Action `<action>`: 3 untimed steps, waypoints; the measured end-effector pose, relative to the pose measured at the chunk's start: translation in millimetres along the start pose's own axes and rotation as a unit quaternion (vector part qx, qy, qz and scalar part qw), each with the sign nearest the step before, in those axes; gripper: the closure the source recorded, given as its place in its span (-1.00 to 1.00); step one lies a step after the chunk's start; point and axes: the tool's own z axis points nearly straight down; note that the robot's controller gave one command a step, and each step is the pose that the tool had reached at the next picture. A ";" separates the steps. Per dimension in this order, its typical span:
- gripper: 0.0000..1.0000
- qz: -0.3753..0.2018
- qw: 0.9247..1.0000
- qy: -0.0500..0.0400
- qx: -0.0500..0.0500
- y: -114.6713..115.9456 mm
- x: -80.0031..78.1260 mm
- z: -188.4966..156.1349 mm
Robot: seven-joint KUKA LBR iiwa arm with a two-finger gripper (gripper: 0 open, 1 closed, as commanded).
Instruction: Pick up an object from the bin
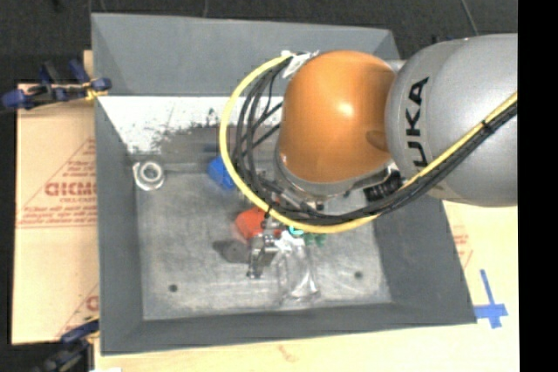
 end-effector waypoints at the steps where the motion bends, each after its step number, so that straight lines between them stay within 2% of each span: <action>1: -1.00 -0.057 0.998 -0.001 0.002 -67.6 -72.0 111.0; 2: -1.00 -0.079 0.997 -0.021 0.001 -113.4 -75.7 145.9; 3: -1.00 0.004 1.000 -0.010 -0.001 -68.6 -106.4 160.6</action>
Offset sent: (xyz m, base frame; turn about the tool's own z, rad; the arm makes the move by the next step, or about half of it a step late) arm 0.0704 -0.0626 -0.1073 -0.1197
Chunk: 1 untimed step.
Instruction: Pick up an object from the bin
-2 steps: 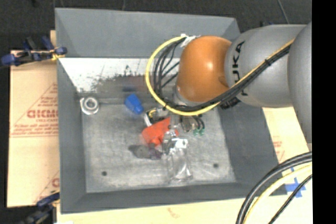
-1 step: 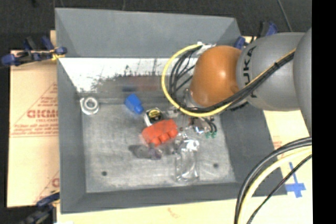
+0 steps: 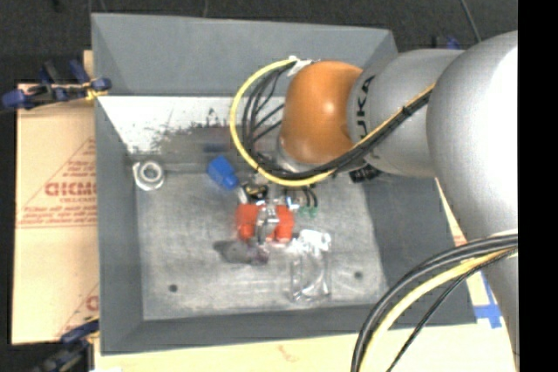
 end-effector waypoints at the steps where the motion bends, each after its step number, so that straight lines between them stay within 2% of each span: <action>1: 1.00 0.001 1.000 0.001 -0.001 0.3 0.8 1.0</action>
Offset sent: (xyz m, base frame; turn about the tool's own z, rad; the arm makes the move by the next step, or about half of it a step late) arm 0.0000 0.0000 0.0000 0.0000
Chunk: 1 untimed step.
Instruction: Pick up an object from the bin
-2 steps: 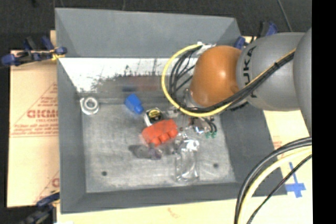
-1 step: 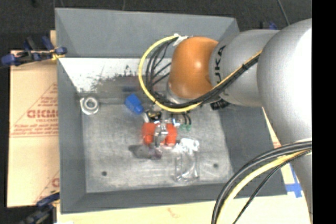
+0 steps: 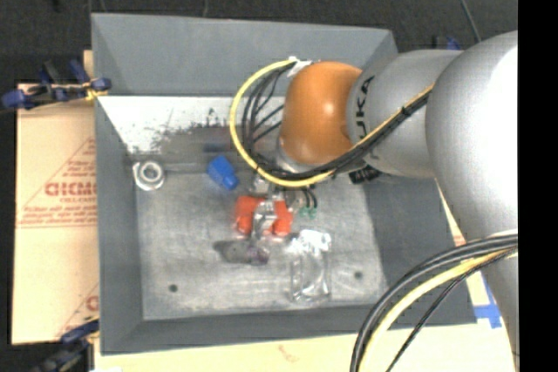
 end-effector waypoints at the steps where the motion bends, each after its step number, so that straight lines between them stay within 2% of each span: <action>1: 1.00 -0.094 0.996 0.001 0.002 -16.6 21.1 -121.7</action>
Offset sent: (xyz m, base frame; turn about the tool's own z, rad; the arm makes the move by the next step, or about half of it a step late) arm -0.0250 -0.0152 0.1166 -0.1902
